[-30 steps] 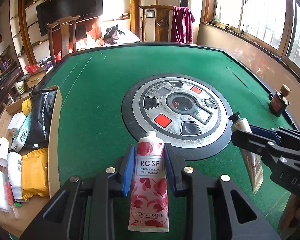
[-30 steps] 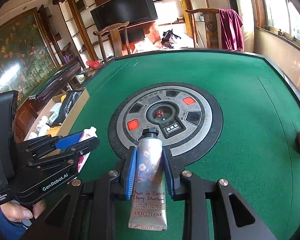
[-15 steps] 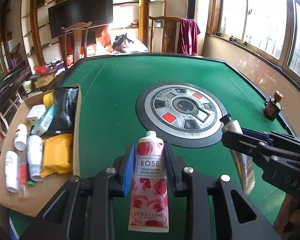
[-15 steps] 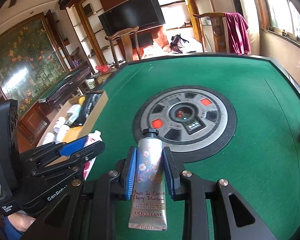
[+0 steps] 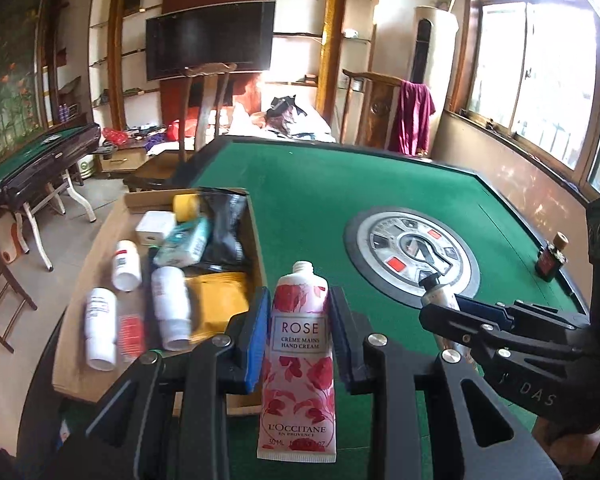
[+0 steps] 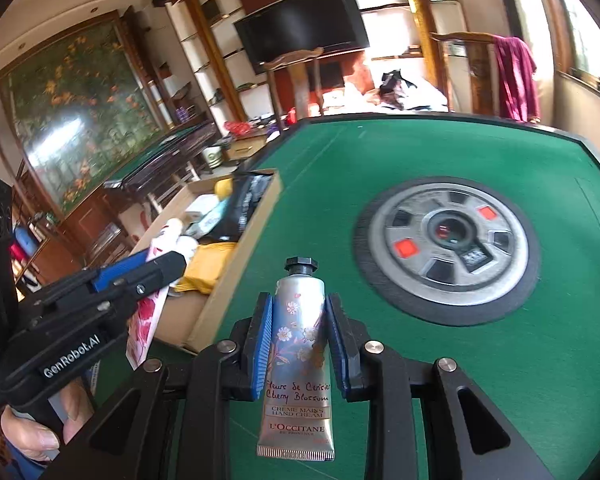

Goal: Organize objects
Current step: 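Carry the rose tube in the left gripper and cherry blossom tube in the right to the tray, then lower both hand cream tubes into the tray and open both grippers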

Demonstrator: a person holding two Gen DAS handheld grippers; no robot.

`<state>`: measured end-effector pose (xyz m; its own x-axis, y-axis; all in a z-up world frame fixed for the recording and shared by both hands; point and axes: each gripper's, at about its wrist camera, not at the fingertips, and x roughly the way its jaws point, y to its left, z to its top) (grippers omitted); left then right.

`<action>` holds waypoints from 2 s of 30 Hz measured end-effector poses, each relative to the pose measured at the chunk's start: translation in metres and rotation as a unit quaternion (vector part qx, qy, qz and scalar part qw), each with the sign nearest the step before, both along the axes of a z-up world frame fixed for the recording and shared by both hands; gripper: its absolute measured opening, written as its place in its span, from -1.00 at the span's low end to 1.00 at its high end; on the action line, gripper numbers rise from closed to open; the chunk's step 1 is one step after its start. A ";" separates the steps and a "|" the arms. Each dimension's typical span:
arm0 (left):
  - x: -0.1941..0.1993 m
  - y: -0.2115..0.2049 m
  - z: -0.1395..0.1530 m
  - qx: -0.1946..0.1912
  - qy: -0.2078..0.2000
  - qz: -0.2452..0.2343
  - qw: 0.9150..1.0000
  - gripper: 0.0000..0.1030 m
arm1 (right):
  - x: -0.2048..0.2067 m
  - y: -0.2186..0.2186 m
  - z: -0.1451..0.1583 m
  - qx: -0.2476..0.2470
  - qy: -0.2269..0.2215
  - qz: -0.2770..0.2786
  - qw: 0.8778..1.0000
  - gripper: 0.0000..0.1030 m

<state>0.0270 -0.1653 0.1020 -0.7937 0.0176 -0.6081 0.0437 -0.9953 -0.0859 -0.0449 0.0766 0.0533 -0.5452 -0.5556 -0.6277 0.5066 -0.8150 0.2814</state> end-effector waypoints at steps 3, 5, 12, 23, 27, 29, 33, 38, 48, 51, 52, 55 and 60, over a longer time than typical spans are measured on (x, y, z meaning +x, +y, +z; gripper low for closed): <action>0.005 -0.021 0.002 0.008 0.005 0.018 1.000 -0.44 | 0.003 -0.021 0.002 0.005 0.004 0.016 1.000 -0.44; 0.008 -0.036 0.003 0.015 0.007 0.032 0.999 -0.44 | 0.004 -0.034 0.004 0.008 0.007 0.025 1.000 -0.44; 0.015 -0.089 0.000 0.036 0.009 0.079 0.996 -0.48 | 0.008 -0.077 0.010 0.018 0.017 0.057 0.998 -0.44; 0.007 -0.127 -0.028 0.053 -0.021 0.110 0.992 -0.48 | -0.001 -0.143 -0.004 0.038 0.003 0.099 0.994 -0.44; 0.005 -0.130 -0.036 0.055 -0.029 0.113 0.992 -0.48 | -0.009 -0.160 -0.016 0.045 -0.008 0.103 0.994 -0.44; 0.006 -0.133 -0.039 0.057 -0.030 0.117 0.991 -0.48 | -0.011 -0.166 -0.020 0.047 -0.010 0.104 0.993 -0.44; 0.007 -0.139 -0.041 0.061 -0.032 0.125 0.990 -0.48 | -0.017 -0.177 -0.029 0.048 -0.020 0.105 0.993 -0.44; 0.008 -0.145 -0.044 0.064 -0.036 0.129 0.989 -0.50 | -0.024 -0.200 -0.038 0.055 -0.025 0.112 0.992 -0.44; 0.002 -0.141 -0.054 0.055 -0.045 0.127 0.989 -0.53 | -0.036 -0.205 -0.047 0.059 -0.022 0.097 0.993 -0.44; 0.002 -0.140 -0.054 0.055 -0.046 0.128 0.989 -0.53 | -0.035 -0.201 -0.045 0.060 -0.023 0.098 0.993 -0.42; 0.002 -0.139 -0.054 0.054 -0.046 0.128 0.989 -0.53 | -0.035 -0.201 -0.045 0.059 -0.024 0.099 0.993 -0.42; 0.002 -0.137 -0.054 0.047 -0.043 0.130 0.989 -0.53 | -0.035 -0.198 -0.044 0.053 -0.026 0.099 0.993 -0.42; 0.003 -0.136 -0.053 0.041 -0.041 0.136 0.989 -0.49 | -0.034 -0.193 -0.042 0.055 -0.028 0.101 0.993 -0.25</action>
<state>0.0303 -0.3015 0.0487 -0.7241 -0.1385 -0.6756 0.3191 -0.9358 -0.1501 -0.0794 -0.1168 0.0114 -0.3923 -0.5766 -0.7167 0.6491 -0.7256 0.2285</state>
